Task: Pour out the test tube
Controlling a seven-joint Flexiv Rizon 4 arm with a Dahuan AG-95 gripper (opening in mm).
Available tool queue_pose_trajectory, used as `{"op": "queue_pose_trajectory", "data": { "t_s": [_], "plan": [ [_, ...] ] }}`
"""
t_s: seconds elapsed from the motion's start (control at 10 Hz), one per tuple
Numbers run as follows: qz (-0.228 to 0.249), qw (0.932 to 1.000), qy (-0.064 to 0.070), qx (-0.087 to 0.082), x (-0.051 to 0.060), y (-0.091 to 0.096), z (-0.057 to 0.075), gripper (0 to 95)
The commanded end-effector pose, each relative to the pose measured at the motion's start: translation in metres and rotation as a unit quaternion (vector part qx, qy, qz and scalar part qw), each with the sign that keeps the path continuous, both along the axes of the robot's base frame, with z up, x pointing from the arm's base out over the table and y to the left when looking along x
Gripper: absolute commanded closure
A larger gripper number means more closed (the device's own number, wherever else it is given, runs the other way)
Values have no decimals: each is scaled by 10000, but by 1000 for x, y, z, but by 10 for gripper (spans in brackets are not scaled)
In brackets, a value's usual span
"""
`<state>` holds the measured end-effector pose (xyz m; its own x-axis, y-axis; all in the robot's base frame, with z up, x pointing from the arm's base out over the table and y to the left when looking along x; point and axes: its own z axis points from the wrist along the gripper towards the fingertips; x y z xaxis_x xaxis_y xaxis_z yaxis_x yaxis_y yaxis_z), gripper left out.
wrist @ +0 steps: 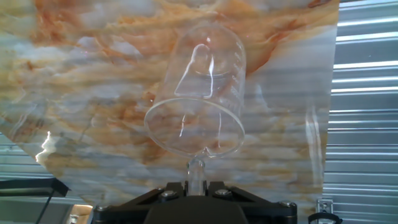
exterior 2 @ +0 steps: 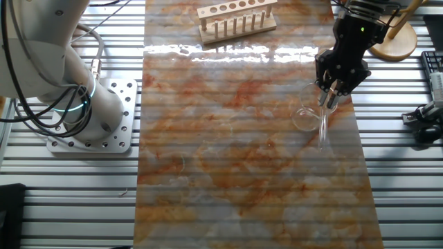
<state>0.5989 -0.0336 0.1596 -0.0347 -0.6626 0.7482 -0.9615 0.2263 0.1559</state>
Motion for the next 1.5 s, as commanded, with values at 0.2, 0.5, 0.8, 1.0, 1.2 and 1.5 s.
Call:
{"op": "queue_pose_trajectory", "data": {
  "t_s": [0.2, 0.5, 0.8, 1.0, 1.2, 1.5],
  "plan": [
    [-35, 10000, -19, -16, -1, 0, 0, 950],
    [-38, 10000, -23, -36, -1, 0, -1, 950],
    [-8, 10000, 6, -90, -1, 0, -1, 950],
    [-60, 9999, -36, -114, -1, -1, -1, 950],
    [-113, 9998, -78, -135, -1, -1, -1, 950],
    [-180, 9996, -130, -153, -1, -1, -1, 950]
  ]
}}
